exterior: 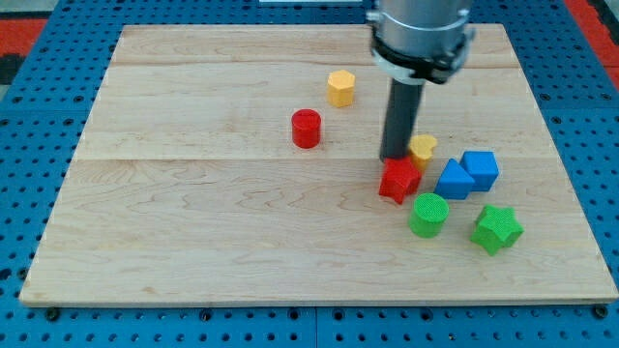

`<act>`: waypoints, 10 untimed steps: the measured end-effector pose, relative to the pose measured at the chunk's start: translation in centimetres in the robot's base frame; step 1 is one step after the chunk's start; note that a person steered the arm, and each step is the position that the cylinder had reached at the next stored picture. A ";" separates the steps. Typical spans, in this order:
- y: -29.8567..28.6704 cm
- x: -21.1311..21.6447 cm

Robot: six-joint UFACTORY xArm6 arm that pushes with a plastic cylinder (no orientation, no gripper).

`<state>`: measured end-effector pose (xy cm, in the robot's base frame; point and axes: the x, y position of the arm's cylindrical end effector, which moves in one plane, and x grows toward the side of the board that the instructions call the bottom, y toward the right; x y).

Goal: Push the red star towards top

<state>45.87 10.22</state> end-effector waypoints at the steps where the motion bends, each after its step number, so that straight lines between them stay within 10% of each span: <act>1: -2.1 2.3; 5: -9.9 13.2; 7: -2.0 10.7; 10: -11.0 7.3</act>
<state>53.18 -0.73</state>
